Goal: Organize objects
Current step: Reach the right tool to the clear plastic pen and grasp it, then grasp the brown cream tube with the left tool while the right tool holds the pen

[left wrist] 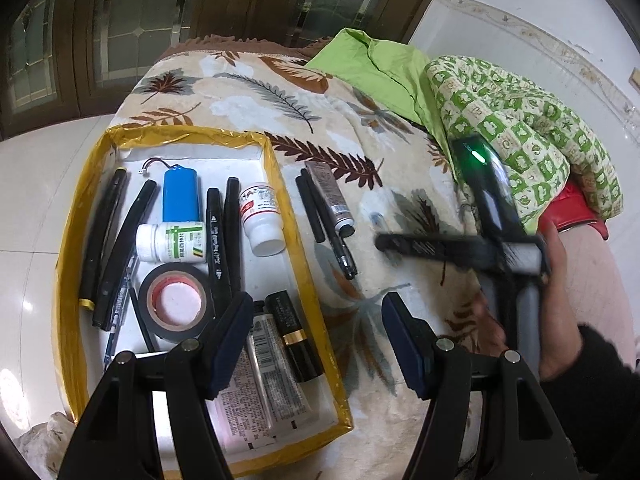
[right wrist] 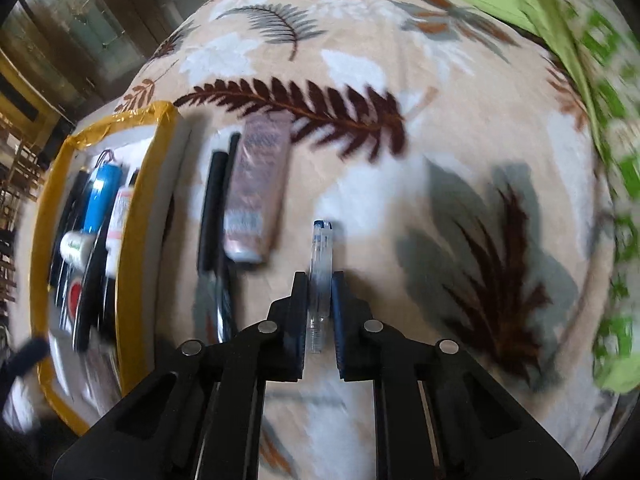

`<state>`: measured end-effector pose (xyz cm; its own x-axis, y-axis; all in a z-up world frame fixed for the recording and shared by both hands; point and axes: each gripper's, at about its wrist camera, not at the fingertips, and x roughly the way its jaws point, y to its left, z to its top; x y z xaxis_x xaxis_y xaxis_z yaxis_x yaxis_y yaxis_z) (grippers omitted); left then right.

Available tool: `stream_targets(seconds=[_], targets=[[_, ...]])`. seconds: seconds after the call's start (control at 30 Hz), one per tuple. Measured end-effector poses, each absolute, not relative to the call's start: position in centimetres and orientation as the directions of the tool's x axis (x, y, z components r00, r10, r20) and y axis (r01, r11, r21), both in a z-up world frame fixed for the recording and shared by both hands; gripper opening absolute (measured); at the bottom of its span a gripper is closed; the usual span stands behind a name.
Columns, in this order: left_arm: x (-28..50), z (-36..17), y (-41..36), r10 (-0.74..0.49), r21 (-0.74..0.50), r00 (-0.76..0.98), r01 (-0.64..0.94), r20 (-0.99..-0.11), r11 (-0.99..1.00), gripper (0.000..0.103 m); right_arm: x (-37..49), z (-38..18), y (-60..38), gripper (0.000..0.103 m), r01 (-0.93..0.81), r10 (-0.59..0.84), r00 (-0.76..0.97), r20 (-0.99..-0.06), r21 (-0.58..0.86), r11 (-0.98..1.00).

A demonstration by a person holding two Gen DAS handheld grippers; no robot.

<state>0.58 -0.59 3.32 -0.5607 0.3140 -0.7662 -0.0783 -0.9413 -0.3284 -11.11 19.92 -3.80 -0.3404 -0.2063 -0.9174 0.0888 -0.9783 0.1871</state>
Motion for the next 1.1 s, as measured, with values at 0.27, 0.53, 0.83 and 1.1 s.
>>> stream_targets(seconds=[0.27,0.53,0.83,1.1], targets=[[-4.1,4.3,1.3,0.379,-0.384,-0.472,-0.089,-0.796,-0.919,0.067,-4.8,-4.8,25.7,0.011,0.035,-0.265,-0.309,-0.913,0.268,-0.963],[-10.8,2.3,5.0,0.357,-0.375,-0.417,-0.042,-0.835,-0.926,0.067,-5.6,-6.2,26.8,0.011,0.046,-0.36,-0.288,-0.887,0.362,-0.931],[-16.1,-0.6,6.5,0.342,-0.373,-0.328,0.037,-0.881,-0.927,0.065,-6.1,-7.0,27.1,0.011,0.032,-0.425,-0.3,-0.854,0.436,-0.899],[-17.5,-2.8,7.3,0.286,-0.308,-0.285,0.037,-0.915,-0.951,0.055,-6.6,-7.2,27.0,0.01,0.033,-0.451,-0.309,-0.837,0.465,-0.885]])
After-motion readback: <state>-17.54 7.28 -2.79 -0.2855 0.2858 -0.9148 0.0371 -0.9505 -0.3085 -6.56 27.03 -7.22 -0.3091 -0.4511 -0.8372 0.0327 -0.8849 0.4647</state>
